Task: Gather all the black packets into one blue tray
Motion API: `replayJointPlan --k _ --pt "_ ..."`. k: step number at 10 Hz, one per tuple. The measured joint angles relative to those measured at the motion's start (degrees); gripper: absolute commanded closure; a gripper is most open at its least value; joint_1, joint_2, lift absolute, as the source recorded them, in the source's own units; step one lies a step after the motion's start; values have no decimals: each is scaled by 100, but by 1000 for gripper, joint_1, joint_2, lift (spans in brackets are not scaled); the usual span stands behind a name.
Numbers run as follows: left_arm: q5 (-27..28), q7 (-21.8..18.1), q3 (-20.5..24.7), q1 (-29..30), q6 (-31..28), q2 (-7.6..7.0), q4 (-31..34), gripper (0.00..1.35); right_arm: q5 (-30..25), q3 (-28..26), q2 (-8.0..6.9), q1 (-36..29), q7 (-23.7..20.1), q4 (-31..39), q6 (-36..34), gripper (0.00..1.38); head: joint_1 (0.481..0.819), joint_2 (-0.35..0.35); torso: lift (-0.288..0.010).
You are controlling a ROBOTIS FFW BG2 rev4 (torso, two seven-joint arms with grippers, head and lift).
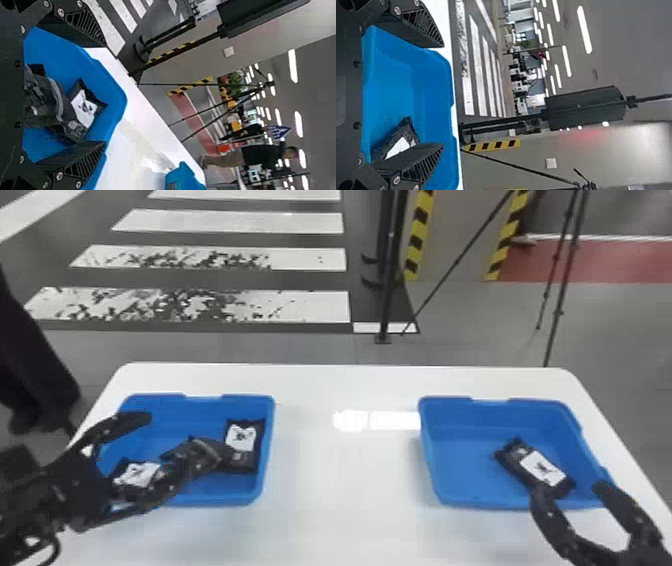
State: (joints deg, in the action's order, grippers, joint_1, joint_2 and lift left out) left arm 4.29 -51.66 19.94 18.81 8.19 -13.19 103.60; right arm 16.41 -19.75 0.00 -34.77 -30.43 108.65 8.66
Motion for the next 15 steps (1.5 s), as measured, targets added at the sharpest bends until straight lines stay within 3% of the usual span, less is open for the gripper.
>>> replayJointPlan --k 3,6,9,11,15 --pt "-1171 622 357 1562 149 296 1313 179 -658 -360 0 47 -66 841 -1434 140 695 -62 -110" --pt "-2099 1037 451 2529 444 573 1812 190 -1227 -555 0 441 -465 965 -2694 140 695 -70 -110" --pt "-2400 1029 265 2577 436 568 1825 213 -1601 -550 46 1074 -554 666 -3396 140 695 -97 -110" --pt "-2704 1031 100 2662 471 545 1825 216 -1567 -493 149 1398 -595 381 -3684 140 695 -107 -110" --pt "-2773 1012 -113 2582 358 455 1825 216 -1566 -302 366 2133 -676 -558 -3860 142 695 -114 -110"
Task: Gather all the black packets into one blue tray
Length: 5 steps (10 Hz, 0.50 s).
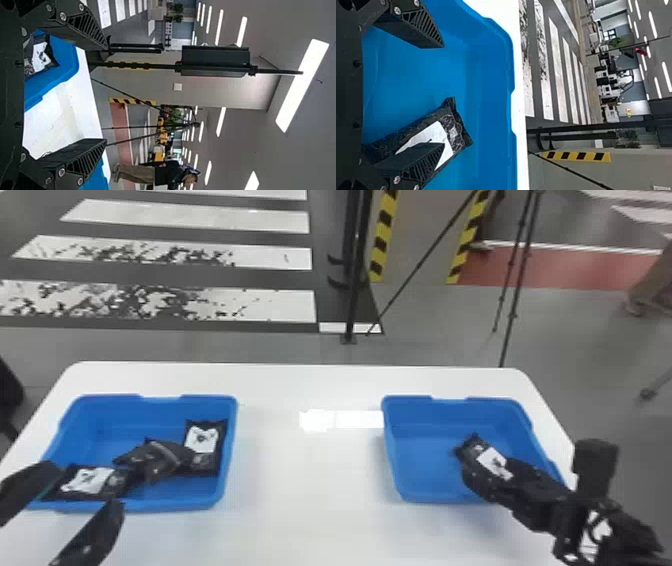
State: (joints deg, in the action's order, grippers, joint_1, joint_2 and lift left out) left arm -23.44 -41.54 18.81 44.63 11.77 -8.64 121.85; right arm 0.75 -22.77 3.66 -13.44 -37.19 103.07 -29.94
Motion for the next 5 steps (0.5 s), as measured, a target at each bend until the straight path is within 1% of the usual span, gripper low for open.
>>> replayJointPlan --k 2,4,5 --pt "-13 -13 -17 -35 -57 -14 0 216 -95 3 108 206 -9 -382 -26 140 695 -128 -110" --pt "-21 -41 -58 -92 -120 -37 -30 220 -311 3 232 504 -44 -776 -80 136 695 -151 -110" --pt "-26 -60 -85 -128 -139 -50 -50 220 -431 3 271 636 -44 -948 -103 136 695 -155 -110"
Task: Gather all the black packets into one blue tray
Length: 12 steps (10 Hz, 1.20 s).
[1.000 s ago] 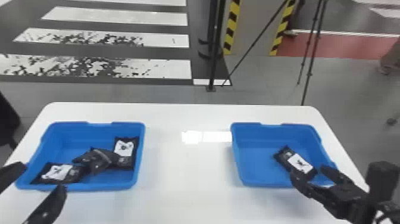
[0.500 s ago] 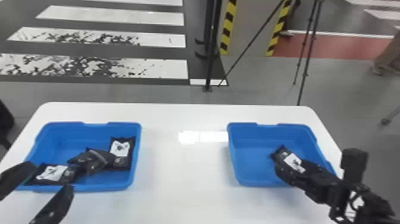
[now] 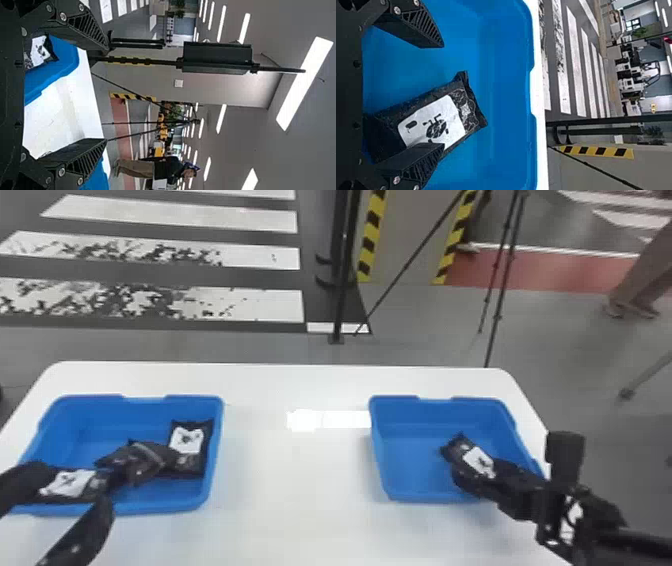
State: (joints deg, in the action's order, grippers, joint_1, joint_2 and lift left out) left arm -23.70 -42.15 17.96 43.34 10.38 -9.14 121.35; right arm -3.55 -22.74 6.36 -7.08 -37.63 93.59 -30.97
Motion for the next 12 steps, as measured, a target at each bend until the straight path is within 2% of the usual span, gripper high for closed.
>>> replayJointPlan --k 2,3,4,5,6,7,10,12 --pt "-36 -28 -55 -69 -24 -18 -44 228 -401 -3 46 191 1 -154 -271 148 695 -181 -110" --pt "-42 -44 -67 -97 -34 -27 -61 228 -635 -8 61 244 1 -150 -474 292 695 -196 -110" --pt "-49 -51 -72 -116 -38 -34 -79 236 -808 -11 73 283 -11 -139 -666 734 695 -203 -110" --pt "-57 -56 -80 -131 -44 -35 -99 236 -946 -12 82 330 -24 -159 -798 934 695 -212 -110" --pt "-68 -65 -93 -150 -53 -36 -131 236 -1038 -9 93 392 -28 -212 -925 1010 695 -219 -110" --pt "-79 -78 -115 -174 -63 -44 -168 240 -1126 9 111 472 -39 -293 -1078 1314 695 -225 -110" --pt "-87 -107 -172 -277 -40 -79 -216 236 -1340 144 152 571 -65 -339 -1010 1288 695 -227 -110" --pt "-93 -119 -172 -344 -39 -103 -217 237 -1347 309 140 506 -61 152 -746 1288 695 -201 -110"
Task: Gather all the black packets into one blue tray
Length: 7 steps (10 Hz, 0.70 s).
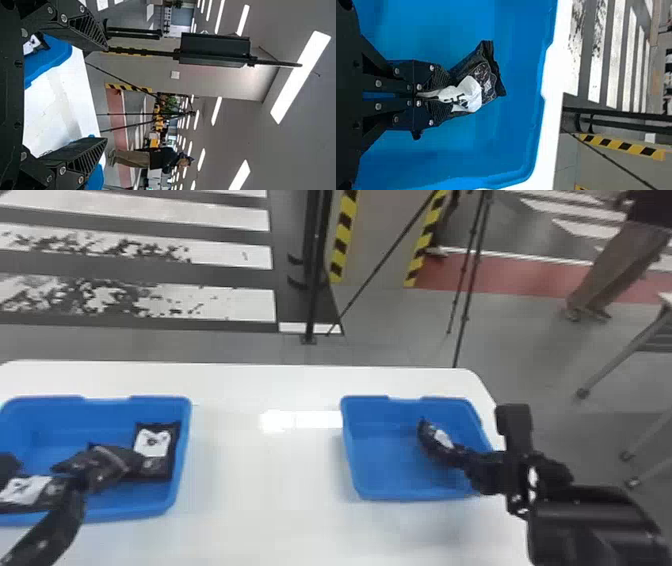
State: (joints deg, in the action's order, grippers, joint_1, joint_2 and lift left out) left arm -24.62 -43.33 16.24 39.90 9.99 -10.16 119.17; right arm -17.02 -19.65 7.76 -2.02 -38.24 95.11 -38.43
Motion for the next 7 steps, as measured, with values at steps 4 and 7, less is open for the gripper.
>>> replayJointPlan --k 4,7 --pt "-269 -79 -144 -297 -518 -150 0 229 484 332 -58 -431 -1 1029 228 1288 695 -143 -110" --pt "-554 -415 -591 -1258 -1863 -273 -352 245 829 1232 -90 -1087 0 2313 229 1288 695 -74 -110"
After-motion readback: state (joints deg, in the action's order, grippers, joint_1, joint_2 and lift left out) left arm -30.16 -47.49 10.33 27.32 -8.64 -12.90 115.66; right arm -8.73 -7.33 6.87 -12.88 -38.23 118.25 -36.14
